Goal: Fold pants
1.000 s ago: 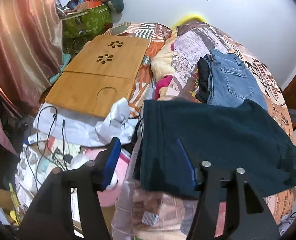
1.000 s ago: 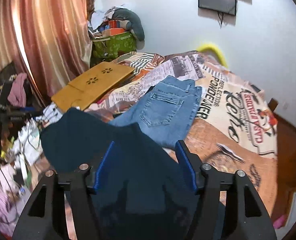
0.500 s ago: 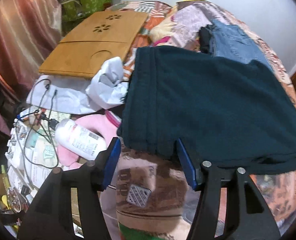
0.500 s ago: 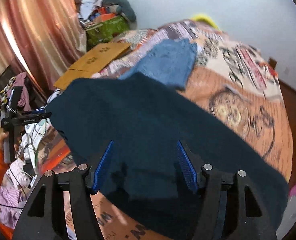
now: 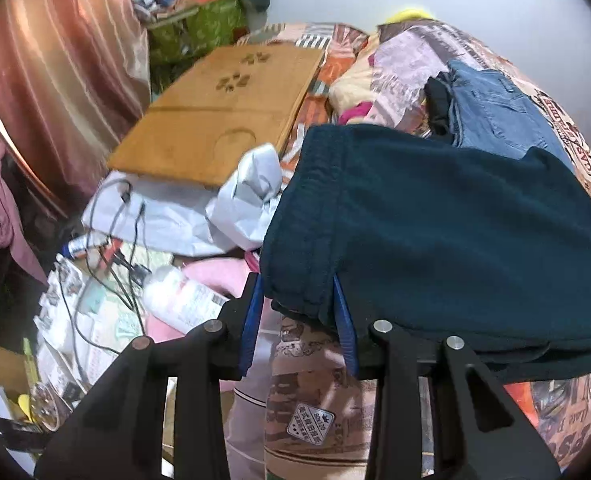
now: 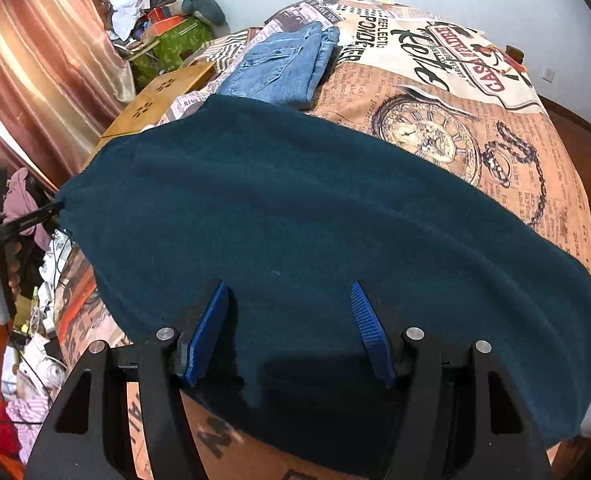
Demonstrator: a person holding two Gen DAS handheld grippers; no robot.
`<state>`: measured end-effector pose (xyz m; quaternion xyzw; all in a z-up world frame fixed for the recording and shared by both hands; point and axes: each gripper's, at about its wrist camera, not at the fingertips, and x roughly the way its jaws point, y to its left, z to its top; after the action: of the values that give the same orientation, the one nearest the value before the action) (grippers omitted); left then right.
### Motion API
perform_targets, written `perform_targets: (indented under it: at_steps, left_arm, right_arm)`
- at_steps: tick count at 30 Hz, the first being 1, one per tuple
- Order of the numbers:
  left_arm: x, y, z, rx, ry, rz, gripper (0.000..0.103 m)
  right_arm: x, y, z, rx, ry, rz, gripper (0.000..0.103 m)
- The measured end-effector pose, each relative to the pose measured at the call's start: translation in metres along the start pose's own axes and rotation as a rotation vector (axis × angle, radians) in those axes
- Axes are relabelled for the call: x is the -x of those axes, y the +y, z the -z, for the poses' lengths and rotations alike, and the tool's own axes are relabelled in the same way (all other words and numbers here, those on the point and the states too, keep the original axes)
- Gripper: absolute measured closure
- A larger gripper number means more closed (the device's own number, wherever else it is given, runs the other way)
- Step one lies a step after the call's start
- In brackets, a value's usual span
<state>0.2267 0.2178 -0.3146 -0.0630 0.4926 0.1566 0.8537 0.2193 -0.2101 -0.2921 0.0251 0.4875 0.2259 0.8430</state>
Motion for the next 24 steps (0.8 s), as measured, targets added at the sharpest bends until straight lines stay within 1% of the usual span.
perform_targets:
  at_steps: [3,4,5,8,10,11,13,14,15,19,21,22,24]
  left_arm:
    - [-0.024,-0.004,0.013,-0.012,0.064,-0.021,0.066]
    - [-0.027,-0.007,0.017,-0.024,0.07,-0.03,0.065]
    - [-0.023,-0.011,0.019,-0.048,0.054,-0.044,0.065]
    - [-0.007,-0.017,0.015,-0.08,0.045,-0.055,0.062]
    - [0.008,-0.021,0.011,-0.083,0.035,-0.047,0.061]
    - [0.017,-0.022,0.007,-0.079,0.014,-0.049,0.06]
    - [0.036,-0.028,-0.001,-0.07,-0.031,-0.064,0.049]
    - [0.048,-0.033,-0.005,-0.069,-0.058,-0.063,0.047]
    - [0.058,-0.04,-0.009,-0.072,-0.087,-0.05,0.045]
    - [0.083,-0.077,-0.024,-0.116,-0.144,0.002,0.042]
    - [0.09,-0.1,-0.029,-0.136,-0.157,0.038,0.039]
    - [0.092,-0.117,-0.033,-0.149,-0.16,0.063,0.038]
    - [0.094,-0.144,-0.036,-0.169,-0.157,0.104,0.037]
  right_arm:
    - [0.001,-0.002,0.005,0.002,-0.008,-0.001,0.043]
    - [0.002,-0.002,0.006,0.004,-0.01,-0.001,0.043]
    - [0.004,-0.003,0.006,0.005,-0.011,-0.003,0.043]
    - [0.013,-0.01,0.007,-0.012,-0.022,0.001,0.043]
    - [0.025,-0.019,0.006,-0.032,-0.056,0.024,0.043]
    - [0.031,-0.023,0.006,-0.042,-0.077,0.033,0.043]
    - [0.05,-0.037,0.006,-0.072,-0.131,0.049,0.043]
    - [0.061,-0.045,0.008,-0.091,-0.168,0.059,0.043]
    - [0.075,-0.055,0.011,-0.113,-0.209,0.074,0.043]
    - [0.113,-0.096,0.02,-0.188,-0.291,0.146,0.043]
    - [0.131,-0.123,0.029,-0.237,-0.323,0.192,0.043]
    - [0.138,-0.138,0.034,-0.267,-0.334,0.215,0.043]
    - [0.151,-0.166,0.048,-0.334,-0.344,0.259,0.043]
